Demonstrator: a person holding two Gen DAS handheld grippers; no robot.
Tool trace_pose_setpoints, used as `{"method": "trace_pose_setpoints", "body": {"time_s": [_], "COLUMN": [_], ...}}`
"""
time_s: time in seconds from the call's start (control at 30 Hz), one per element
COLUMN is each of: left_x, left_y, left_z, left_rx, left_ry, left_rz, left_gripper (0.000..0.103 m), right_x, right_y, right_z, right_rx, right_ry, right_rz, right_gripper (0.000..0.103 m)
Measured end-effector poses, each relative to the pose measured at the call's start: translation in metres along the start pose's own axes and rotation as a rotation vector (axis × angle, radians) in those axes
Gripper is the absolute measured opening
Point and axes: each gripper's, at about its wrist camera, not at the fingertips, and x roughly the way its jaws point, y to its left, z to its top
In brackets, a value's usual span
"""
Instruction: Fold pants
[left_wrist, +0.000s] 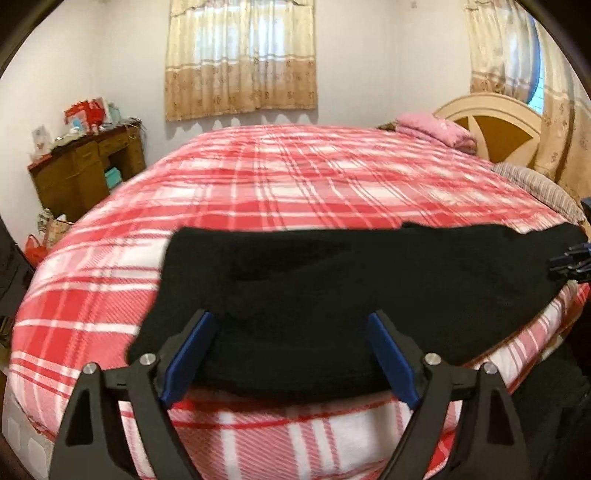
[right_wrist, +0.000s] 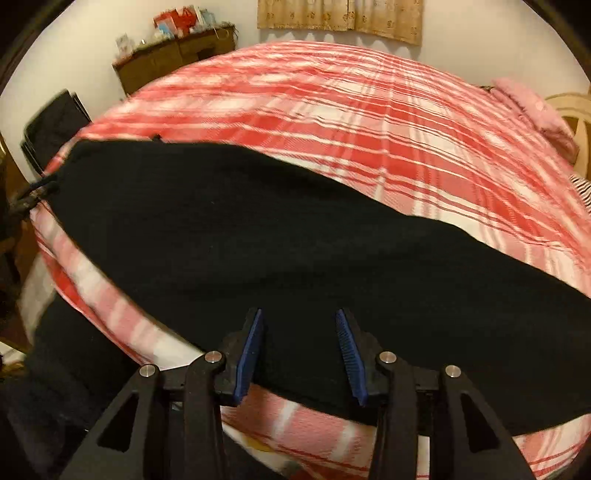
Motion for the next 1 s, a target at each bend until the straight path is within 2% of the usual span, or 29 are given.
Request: {"method": "trace_pose_setpoints", "body": {"time_s": [0.1, 0.17, 0.33, 0.43, 0.53, 0.57, 0.6, 0.7, 0.87, 0.9, 1.0], "left_x": [0.001, 0.004, 0.021, 0.030, 0.031, 0.031, 0.031, 0.033, 0.036, 0.036, 0.035], "left_y": [0.018, 0.034, 0.060, 0.067, 0.063, 0.061, 0.059, 0.058, 0.050, 0.050, 0.056], "left_z": [0.003, 0.004, 0.006, 0.006, 0.006, 0.007, 0.007, 0.008, 0.012, 0.013, 0.010], "left_rx": [-0.056, -0.107, -0.213, -0.260, -0.232, -0.220, -0.210, -0.191, -0.124, -0.119, -0.134], "left_ry": [-0.017, -0.007, 0.042, 0.043, 0.044, 0.044, 0.049, 0.066, 0.128, 0.140, 0.149], "left_rz": [0.041, 0.055, -0.002, -0.013, -0.003, -0.006, -0.015, 0.015, 0.163, 0.193, 0.225], "left_gripper": [0.097, 0.097, 0.097, 0.096, 0.094, 0.088, 0.078, 0.078, 0.078, 0.081, 0.093], "right_x": [0.009, 0.017, 0.017, 0.018, 0.018, 0.018, 0.019, 0.020, 0.019, 0.018, 0.017], "right_y": [0.011, 0.019, 0.026, 0.022, 0.020, 0.021, 0.022, 0.025, 0.025, 0.025, 0.024], "right_z": [0.001, 0.002, -0.001, 0.000, -0.001, -0.001, -0.001, -0.002, -0.003, -0.003, -0.003], "right_rx": [-0.011, -0.032, -0.053, -0.035, -0.021, -0.023, -0.026, -0.033, -0.037, -0.034, -0.035], "right_ry": [0.016, 0.026, 0.011, 0.004, -0.002, -0.002, -0.002, -0.006, -0.012, -0.011, -0.005], "right_rz": [0.014, -0.011, -0.029, -0.020, -0.015, -0.017, -0.022, -0.026, -0.027, -0.024, -0.018], "right_gripper": [0.048, 0.048, 0.051, 0.051, 0.052, 0.052, 0.052, 0.056, 0.057, 0.057, 0.057]}}
